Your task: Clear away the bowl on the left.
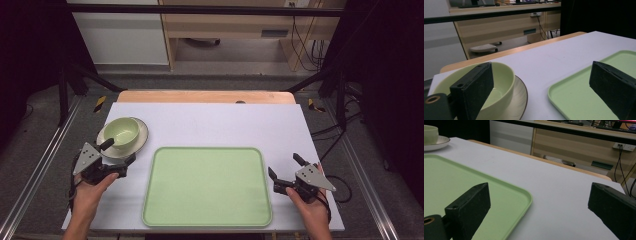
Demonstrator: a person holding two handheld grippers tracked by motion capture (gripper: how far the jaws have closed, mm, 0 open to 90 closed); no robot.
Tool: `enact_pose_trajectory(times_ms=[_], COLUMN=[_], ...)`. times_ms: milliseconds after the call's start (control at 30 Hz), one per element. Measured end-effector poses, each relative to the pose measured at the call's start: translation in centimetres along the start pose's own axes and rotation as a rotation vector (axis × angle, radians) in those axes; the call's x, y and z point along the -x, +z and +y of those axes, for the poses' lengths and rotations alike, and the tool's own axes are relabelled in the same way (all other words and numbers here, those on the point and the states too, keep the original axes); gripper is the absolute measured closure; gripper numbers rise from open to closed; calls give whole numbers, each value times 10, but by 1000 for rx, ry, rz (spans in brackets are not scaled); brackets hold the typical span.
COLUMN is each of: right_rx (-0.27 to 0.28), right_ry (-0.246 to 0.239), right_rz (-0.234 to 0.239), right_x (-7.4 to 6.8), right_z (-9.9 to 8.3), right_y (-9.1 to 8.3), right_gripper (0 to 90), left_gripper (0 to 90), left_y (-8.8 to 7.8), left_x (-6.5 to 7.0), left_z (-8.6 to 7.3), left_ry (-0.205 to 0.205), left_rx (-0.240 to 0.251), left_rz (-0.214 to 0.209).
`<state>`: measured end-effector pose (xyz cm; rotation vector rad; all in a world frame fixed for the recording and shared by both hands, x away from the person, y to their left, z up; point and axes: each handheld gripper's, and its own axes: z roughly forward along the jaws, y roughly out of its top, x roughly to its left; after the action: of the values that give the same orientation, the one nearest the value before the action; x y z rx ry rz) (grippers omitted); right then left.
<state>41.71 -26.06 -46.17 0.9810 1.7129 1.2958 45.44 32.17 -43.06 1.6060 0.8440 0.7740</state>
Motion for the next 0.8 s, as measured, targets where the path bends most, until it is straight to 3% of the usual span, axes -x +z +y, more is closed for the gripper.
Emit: enact_pose_trajectory(times_ms=[67,133,167,300,633,667,800], right_rx=[1,1,1,-2,-3,-1,-2], right_ry=[1,-3,-3,3,11,12,21], right_rz=[-1,-3,-3,-7,-9,-12,-20], right_x=[0,0,0,0,-1,-1,1], right_z=[0,1,1,0,1,0,0], right_y=[0,-1,-1,-1,-1,-1,-2], right_gripper=[46,47,47,48,48,48,48], left_gripper=[61,74,77,86,154,164,174], left_y=[-2,-7,-7,-12,-11,-7,-1], left_x=[-3,-10,-10,-21,-37,-43,-55], left_z=[0,1,1,-1,19,23,28], left_ry=[-4,-11,-11,-45,-24,-27,-66], left_rx=[-2,-15,-15,-28,-99,-130,-153], left_rz=[17,78,78,146,201,217,223])
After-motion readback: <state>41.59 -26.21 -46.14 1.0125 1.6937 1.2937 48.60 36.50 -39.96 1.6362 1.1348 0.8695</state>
